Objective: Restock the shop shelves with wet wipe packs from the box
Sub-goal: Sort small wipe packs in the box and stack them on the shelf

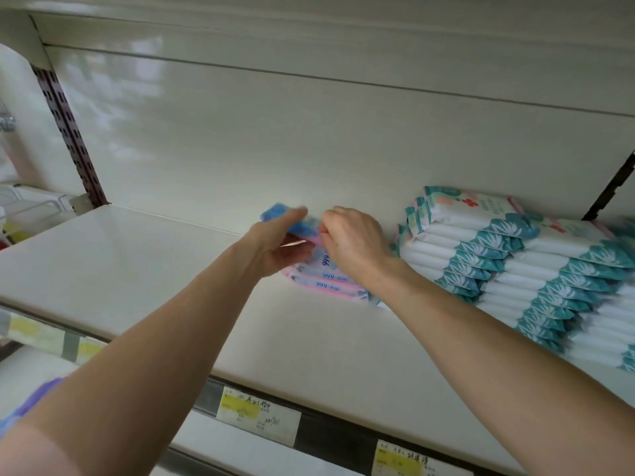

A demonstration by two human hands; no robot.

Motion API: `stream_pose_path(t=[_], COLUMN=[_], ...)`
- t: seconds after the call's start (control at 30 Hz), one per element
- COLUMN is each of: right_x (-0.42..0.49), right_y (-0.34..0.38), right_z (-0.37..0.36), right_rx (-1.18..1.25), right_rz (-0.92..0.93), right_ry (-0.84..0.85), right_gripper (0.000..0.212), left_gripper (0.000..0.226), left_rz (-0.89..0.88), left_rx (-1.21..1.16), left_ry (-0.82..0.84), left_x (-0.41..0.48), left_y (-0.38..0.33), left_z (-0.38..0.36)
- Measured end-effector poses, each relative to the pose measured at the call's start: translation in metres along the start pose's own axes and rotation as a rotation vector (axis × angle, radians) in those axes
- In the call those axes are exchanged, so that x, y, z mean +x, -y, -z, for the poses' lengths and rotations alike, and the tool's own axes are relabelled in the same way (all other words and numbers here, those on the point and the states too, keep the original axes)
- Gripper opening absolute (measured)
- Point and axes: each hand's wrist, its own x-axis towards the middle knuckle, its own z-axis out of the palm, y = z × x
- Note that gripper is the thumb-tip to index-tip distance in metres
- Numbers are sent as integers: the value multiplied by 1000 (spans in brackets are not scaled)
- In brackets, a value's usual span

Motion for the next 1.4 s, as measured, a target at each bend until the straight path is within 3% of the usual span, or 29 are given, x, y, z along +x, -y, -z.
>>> stream_pose_path(t=[0.07, 0.23, 0.33, 0.4, 0.5, 0.6, 0.73, 0.77, 0.87, 0.97, 1.07, 1.17, 1.23, 1.3, 1.4], right_x=[4, 11, 8, 5, 5, 7, 4, 4, 13, 18, 20, 22, 18, 11, 1], right_y=[7, -13, -12, -5, -3, -4, -8, -9, -17, -16, -11, -24, -29, -30, -25], right_z=[-3, -1, 3, 4, 3, 6, 13, 17, 24, 28, 31, 26, 24, 27, 31], right_rx=[133, 328, 663, 819, 808, 963, 1015, 1034, 1029, 1099, 1190, 1064, 808, 475, 69], right_rz=[2, -201, -277, -285, -290, -349, -334, -360, -485, -482, -561, -703, -693, -604, -448], right_ry=[51, 163, 332, 413, 468, 456, 579, 560, 274, 270, 174, 51, 140, 223, 270], right_gripper=[17, 27, 69, 82, 66, 39, 43, 40, 35, 37, 12, 14, 9, 9, 10], left_gripper=[4, 7, 2, 4, 7, 22, 23, 30, 32, 36, 29, 46, 24, 34, 57], left_rz=[32, 76, 90, 87, 69, 57, 54, 64, 103, 131, 76, 101, 79, 20, -78], left_rx=[-110, -132, -163, -137, -119, -116, -19, 2, 168, 333, 208, -15, -57, 117, 408], left_ry=[-26, -40, -27, -19, -3, 139, 304, 342, 420, 475, 501, 458, 273, 65, -41], left_x=[-5, -7, -10, -13, -17, -18, -20, -19, -22, -27, -28, -22, -14, -7, 4], left_y=[1, -2, -5, -5, -6, -9, -7, -7, -15, -25, -32, -29, -23, -17, -10], left_z=[3, 33, 33, 27, 21, 21, 24, 27, 34, 32, 39, 54, 49, 32, 8])
